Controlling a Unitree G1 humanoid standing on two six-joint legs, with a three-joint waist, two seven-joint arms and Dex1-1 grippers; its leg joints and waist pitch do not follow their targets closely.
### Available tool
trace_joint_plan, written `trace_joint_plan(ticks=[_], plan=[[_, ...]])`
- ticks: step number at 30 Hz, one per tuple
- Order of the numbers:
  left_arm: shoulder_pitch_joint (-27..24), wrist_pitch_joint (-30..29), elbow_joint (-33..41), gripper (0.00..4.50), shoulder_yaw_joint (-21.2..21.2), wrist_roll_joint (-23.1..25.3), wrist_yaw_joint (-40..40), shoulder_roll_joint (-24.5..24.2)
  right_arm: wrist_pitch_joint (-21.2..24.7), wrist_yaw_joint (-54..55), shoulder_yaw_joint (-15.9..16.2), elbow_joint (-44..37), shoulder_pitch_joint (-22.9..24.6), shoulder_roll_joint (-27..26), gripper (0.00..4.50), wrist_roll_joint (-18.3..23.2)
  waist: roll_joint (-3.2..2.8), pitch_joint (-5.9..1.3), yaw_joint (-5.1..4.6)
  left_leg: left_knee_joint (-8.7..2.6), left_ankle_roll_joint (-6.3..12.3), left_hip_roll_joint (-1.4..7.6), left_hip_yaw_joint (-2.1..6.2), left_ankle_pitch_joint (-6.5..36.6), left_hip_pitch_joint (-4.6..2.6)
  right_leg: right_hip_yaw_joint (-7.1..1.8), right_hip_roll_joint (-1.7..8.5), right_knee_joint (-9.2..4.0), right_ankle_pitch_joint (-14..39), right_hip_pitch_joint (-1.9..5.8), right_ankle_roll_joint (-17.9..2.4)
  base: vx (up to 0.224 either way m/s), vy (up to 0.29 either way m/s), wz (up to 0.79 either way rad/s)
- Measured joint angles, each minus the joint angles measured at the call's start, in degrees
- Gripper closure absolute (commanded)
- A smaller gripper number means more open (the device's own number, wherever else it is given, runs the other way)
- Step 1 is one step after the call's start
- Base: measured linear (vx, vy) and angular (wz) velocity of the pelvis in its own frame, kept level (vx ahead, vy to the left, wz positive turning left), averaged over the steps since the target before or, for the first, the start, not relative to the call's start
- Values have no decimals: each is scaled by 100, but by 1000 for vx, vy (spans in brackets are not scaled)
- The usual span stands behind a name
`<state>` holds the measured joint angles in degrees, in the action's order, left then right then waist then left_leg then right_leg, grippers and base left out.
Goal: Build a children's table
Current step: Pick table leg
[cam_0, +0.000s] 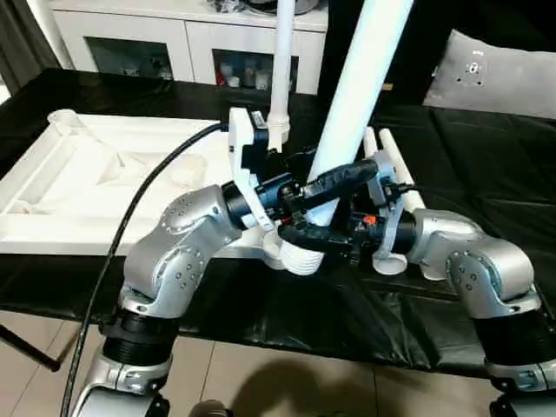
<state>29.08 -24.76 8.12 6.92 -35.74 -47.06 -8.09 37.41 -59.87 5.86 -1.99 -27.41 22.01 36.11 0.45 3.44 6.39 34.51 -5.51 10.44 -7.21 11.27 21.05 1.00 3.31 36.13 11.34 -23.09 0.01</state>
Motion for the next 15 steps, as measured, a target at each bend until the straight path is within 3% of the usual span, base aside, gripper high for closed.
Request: trace_joint_plan(ticks=[2,15], plan=[[-3,0,0,261,13,14,5,3,21,-9,-7,-3,0,0,113,46,0,0,-1,0,0,0,0,0,0,0,0,0,0,0,0,0,0,0],[-2,29,-33,261,9,60,71,55,246,-60,-14,-13,1,7,235,232,0,0,0,1,1,1,-1,-1,0,0,0,1,-1,0,-1,0,0,0]])
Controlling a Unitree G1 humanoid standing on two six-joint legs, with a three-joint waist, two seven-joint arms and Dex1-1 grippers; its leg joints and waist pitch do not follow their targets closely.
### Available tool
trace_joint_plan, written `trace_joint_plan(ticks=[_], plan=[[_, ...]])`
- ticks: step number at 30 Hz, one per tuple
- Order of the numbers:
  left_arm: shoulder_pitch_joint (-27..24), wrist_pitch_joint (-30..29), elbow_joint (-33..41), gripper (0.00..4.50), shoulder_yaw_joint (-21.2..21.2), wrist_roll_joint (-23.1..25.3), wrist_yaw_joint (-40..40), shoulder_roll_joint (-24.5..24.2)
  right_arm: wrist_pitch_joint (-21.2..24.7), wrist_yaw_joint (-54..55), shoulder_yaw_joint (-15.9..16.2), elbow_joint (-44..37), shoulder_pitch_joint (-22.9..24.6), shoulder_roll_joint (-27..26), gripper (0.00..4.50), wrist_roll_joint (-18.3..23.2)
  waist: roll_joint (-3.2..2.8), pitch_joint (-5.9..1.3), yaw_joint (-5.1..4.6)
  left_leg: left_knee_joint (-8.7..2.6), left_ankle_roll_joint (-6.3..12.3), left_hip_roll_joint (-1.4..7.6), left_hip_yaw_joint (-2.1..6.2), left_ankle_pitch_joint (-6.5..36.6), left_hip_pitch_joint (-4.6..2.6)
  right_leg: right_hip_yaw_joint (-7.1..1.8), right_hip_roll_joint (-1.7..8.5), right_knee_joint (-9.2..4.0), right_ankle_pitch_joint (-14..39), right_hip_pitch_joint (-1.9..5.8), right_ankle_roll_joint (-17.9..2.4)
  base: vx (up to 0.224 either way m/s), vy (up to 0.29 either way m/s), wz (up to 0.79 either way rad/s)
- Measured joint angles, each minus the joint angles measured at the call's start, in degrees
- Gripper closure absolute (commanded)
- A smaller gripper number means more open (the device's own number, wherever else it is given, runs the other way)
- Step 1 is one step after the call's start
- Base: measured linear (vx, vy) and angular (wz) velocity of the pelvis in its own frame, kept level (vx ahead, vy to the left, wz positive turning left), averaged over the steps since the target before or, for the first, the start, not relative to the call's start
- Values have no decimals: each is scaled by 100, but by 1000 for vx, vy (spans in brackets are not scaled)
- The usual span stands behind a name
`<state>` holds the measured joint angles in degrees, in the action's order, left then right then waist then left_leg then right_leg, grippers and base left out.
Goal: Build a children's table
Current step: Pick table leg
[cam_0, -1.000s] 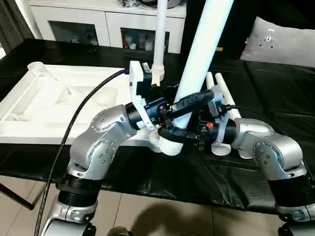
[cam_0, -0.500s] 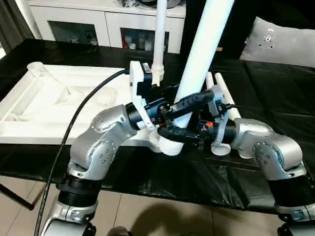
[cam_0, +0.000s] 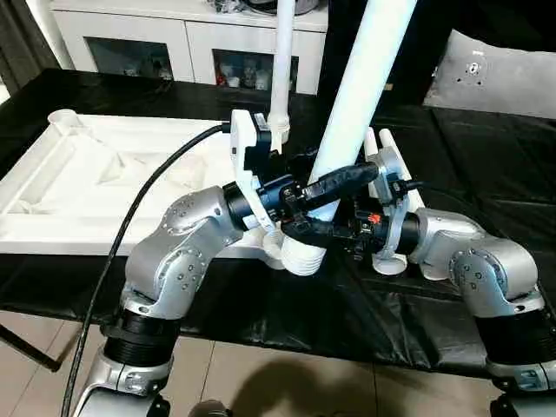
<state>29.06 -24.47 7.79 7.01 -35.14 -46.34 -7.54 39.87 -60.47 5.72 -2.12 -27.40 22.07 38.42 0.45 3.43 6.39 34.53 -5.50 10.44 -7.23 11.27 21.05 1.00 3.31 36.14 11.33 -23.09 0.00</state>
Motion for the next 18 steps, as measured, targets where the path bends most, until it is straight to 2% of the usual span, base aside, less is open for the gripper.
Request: trace_joint_plan(ticks=[10,11,13,15,16,18], plan=[[0,23,-165,262,-64,31,250,149,-172,243,19,10,0,-66,254,-238,0,0,-2,0,-1,1,-2,-4,0,0,0,0,-3,0,2,0,0,0],[0,-21,-168,227,-77,14,277,149,-175,279,31,10,0,-89,255,-260,0,0,-3,0,-1,1,-2,-4,0,0,0,0,-3,0,2,0,0,0],[0,-131,-168,192,-137,-3,335,150,-188,397,55,15,1,-173,257,-330,0,0,-7,0,-1,2,-2,-4,0,0,0,1,-4,0,1,0,0,0],[-12,-194,-167,190,-171,-16,381,182,-283,528,95,38,4,-234,259,-452,0,0,-5,1,-3,2,-2,-5,0,0,0,1,-4,0,1,0,0,0],[-31,-206,-165,170,-175,-17,421,193,-354,568,116,65,14,-266,259,-513,0,0,-4,1,-3,2,-2,-5,0,0,0,1,-4,0,1,0,0,0],[-68,-207,-165,158,-178,-16,461,213,-502,622,188,110,47,-315,259,-655,1,0,-5,1,-3,2,-2,-5,0,0,0,0,-4,0,1,0,0,0]])
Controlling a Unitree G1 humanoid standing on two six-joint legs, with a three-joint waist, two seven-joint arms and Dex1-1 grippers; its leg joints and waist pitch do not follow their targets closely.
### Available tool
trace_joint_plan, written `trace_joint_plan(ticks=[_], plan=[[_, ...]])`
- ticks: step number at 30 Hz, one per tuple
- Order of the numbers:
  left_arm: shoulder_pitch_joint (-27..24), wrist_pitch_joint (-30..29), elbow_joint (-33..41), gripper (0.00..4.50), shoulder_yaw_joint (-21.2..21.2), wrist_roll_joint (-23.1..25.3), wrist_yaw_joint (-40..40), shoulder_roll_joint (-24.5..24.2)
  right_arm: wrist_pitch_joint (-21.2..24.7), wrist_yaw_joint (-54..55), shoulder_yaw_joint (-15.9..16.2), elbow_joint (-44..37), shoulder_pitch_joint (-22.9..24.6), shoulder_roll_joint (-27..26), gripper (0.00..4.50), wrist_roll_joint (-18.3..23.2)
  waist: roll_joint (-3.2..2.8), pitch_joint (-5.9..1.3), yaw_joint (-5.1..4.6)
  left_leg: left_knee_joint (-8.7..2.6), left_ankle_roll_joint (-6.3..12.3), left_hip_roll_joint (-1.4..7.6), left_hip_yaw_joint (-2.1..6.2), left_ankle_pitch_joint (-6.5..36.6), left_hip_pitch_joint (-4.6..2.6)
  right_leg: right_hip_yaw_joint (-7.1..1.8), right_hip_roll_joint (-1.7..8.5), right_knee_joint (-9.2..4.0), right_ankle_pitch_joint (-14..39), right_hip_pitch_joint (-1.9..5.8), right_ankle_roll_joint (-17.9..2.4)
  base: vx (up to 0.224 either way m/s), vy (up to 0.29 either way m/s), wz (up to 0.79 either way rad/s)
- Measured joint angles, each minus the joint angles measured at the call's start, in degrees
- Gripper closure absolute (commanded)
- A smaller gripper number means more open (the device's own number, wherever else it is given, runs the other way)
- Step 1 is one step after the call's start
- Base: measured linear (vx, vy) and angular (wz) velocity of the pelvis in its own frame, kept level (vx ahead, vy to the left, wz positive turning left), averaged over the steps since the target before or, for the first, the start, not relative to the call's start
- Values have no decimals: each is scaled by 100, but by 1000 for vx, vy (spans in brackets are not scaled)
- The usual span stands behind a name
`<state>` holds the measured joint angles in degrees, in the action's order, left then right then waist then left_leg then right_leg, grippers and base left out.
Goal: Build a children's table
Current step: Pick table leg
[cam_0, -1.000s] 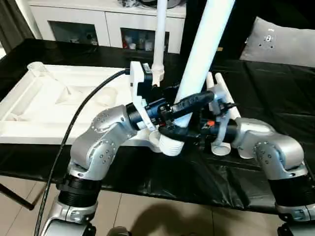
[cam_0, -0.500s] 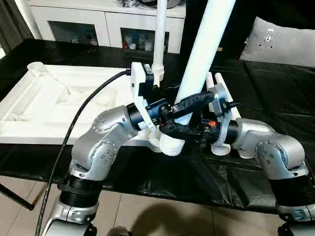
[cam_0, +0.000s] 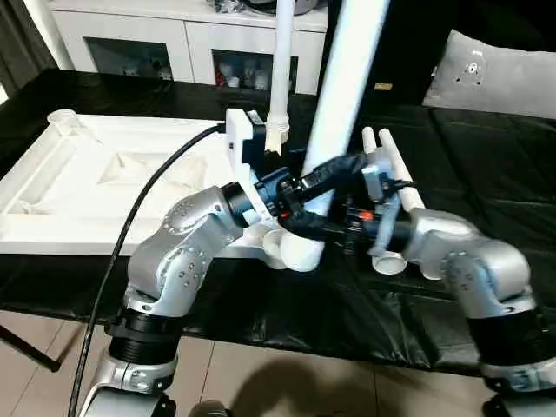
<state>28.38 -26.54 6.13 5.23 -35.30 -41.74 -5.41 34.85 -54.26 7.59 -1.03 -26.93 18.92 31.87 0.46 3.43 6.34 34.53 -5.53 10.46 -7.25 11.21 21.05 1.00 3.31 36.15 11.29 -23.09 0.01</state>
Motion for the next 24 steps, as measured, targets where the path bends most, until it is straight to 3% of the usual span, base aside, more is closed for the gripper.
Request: trace_joint_plan(ticks=[7,16,24], plan=[[-68,-187,2,107,-155,-98,171,135,-734,693,209,406,14,-463,259,-693,8,2,-11,0,-7,3,-1,-4,2,1,0,0,-2,-1,0,0,0,0],[-93,-300,216,36,-249,-215,305,222,-1263,962,283,656,14,-722,259,-1025,13,-1,-12,-1,-7,5,-2,-4,1,1,0,0,-2,-1,0,0,0,0],[-88,-449,589,33,-650,-1054,483,594,-1139,1582,114,815,38,-879,259,-1173,15,0,-17,0,-11,5,-4,-6,2,1,-1,0,-3,-1,0,0,0,0]])
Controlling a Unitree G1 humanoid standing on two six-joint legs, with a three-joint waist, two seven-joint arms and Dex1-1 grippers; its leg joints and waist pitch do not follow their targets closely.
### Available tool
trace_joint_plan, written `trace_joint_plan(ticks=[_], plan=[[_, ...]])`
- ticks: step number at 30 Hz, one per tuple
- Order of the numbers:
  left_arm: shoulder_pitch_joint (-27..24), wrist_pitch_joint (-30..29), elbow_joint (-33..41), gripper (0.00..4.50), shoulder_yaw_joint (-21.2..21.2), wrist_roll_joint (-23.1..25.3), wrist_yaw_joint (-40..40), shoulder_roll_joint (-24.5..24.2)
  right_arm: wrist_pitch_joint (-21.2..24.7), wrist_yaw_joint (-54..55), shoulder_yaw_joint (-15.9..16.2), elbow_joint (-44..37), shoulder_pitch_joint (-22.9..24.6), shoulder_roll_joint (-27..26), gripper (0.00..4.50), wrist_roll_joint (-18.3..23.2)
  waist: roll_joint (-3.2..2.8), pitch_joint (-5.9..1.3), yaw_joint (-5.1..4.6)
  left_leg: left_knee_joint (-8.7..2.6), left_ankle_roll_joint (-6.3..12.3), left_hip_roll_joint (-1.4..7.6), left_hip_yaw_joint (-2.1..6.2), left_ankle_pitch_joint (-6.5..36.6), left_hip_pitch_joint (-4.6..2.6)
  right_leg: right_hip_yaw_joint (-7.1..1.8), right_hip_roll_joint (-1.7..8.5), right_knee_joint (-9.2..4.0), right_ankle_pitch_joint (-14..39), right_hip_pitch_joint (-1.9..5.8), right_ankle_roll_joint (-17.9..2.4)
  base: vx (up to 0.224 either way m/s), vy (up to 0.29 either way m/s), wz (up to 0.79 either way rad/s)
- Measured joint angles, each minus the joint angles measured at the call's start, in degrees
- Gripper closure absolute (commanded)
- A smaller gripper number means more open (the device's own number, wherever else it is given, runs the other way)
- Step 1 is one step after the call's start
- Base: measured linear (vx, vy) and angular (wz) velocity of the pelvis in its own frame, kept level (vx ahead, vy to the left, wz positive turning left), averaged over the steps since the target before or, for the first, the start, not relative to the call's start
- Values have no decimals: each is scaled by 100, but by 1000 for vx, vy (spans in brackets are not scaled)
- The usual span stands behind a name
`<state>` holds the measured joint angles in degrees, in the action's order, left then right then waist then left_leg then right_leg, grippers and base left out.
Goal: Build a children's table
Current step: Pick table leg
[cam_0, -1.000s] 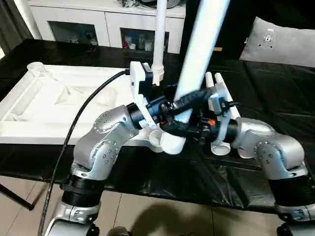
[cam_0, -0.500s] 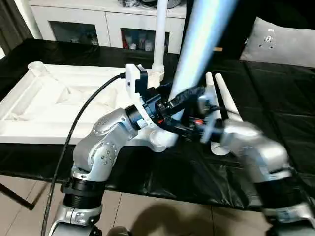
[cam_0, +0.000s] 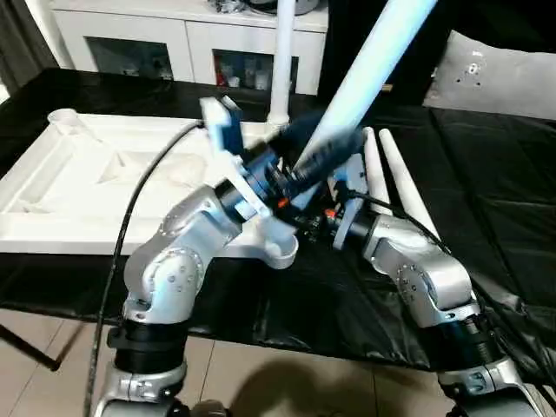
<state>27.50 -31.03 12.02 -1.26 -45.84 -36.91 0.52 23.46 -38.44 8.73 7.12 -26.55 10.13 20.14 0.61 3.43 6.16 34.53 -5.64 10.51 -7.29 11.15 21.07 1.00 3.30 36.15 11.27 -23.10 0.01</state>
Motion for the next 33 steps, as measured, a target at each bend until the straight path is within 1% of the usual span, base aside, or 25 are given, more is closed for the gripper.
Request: trace_joint_plan(ticks=[1,3,4,5,6,8,10,12,13,15,16,19,20,22,24,25,27,29,33], plan=[[3,-26,111,33,0,-128,4,27,45,74,-12,46,14,-6,260,-5,0,0,-2,0,0,0,0,0,0,0,0,0,0,0,0,0,0,0],[3,-78,250,33,-6,-235,38,41,96,154,-54,28,76,-25,260,-3,0,0,-8,-2,0,1,-1,0,0,0,0,0,0,0,0,0,0,0],[-8,-110,328,33,-50,-285,109,6,106,252,-109,-46,186,-30,261,-1,-1,0,-8,-2,0,2,-1,0,-1,0,-2,0,0,0,1,0,0,0],[-35,-119,384,33,-103,-280,185,-44,145,365,-156,-91,262,-29,261,-10,-1,0,-18,-3,-1,2,-1,-1,-2,0,-2,0,0,0,1,0,0,0],[-110,-118,471,33,-162,-194,318,-139,233,601,-180,-189,347,-18,261,-106,-6,-3,-30,-5,-4,3,-1,-2,-3,0,-2,0,0,0,1,0,0,0],[-320,-114,498,33,-271,195,641,-401,436,1120,-259,-252,443,30,261,-400,-8,-4,-80,-5,-10,3,-1,-6,-6,0,-4,0,-4,2,8,0,0,0],[-483,-96,389,33,-244,747,960,-606,674,1560,-411,-250,453,33,261,-599,-10,-3,-121,-4,-21,4,0,-12,-5,-1,-5,-1,-9,1,18,0,0,0],[-660,170,295,33,-125,1381,1270,-779,819,1716,-492,-409,563,15,261,-626,-21,-7,-128,-5,-22,6,0,-13,-6,-1,-5,-6,0,1,41,0,0,0],[-803,219,207,33,-105,1646,1457,-852,862,1740,-481,-546,655,-3,261,-627,-31,-8,-140,-6,-22,7,0,-13,-6,-1,-6,-7,0,1,45,0,0,0],[-950,215,97,33,-137,1831,1704,-855,833,1832,-375,-623,688,14,261,-762,-35,-5,-143,-6,-23,11,0,-13,-2,-1,-9,-7,-7,-3,36,0,0,0],[-1004,252,70,33,-165,1900,1869,-806,867,1863,-338,-712,688,16,261,-809,-38,-4,-128,-6,-27,13,0,-15,0,0,-10,-7,-10,-4,31,0,0,0],[-1164,548,72,33,-322,2146,2220,-732,948,2005,-332,-1123,815,-178,261,-758,-42,-6,-122,-10,-26,16,0,-15,-3,0,-12,-7,-15,-3,21,0,0,0],[-1213,567,68,33,-371,2198,2297,-725,963,2061,-332,-1195,849,-243,261,-719,-42,-6,-122,-10,-26,17,0,-15,-2,1,-13,-7,-15,-4,21,0,0,0],[-1340,649,76,33,-448,2335,2495,-701,918,2181,-424,-1247,895,-468,261,-614,-42,-6,-122,-9,-26,16,0,-15,-1,0,-12,-8,-16,-4,21,0,0,0],[-1422,705,74,33,-519,2481,2635,-717,732,2248,-548,-1342,908,-609,261,-531,-43,-5,-122,-9,-26,17,0,-15,-1,0,-12,-8,-14,-6,24,0,0,0],[-1421,524,106,33,-502,2536,2686,-857,616,2321,-596,-1419,905,-654,261,-507,-43,-6,-117,-9,-26,19,0,-15,-4,1,-13,-7,-11,-5,30,0,0,0],[-1459,448,153,33,-579,2633,2789,-966,576,2371,-631,-1564,907,-668,261,-494,-49,-6,-114,-8,-26,17,1,-15,-4,0,-12,-6,-6,-5,37,0,0,0],[-1529,494,243,33,-622,2781,2881,-1021,581,2423,-651,-1609,928,-669,261,-493,-49,-7,-110,-8,-26,17,1,-15,-3,0,-12,-9,-7,-5,37,0,0,0],[-1666,753,261,33,-635,3096,3030,-1078,588,2501,-635,-1624,1296,-592,261,-623,-49,-7,-103,-9,-25,17,1,-14,0,0,-12,-12,-8,-10,34,0,0,0]])
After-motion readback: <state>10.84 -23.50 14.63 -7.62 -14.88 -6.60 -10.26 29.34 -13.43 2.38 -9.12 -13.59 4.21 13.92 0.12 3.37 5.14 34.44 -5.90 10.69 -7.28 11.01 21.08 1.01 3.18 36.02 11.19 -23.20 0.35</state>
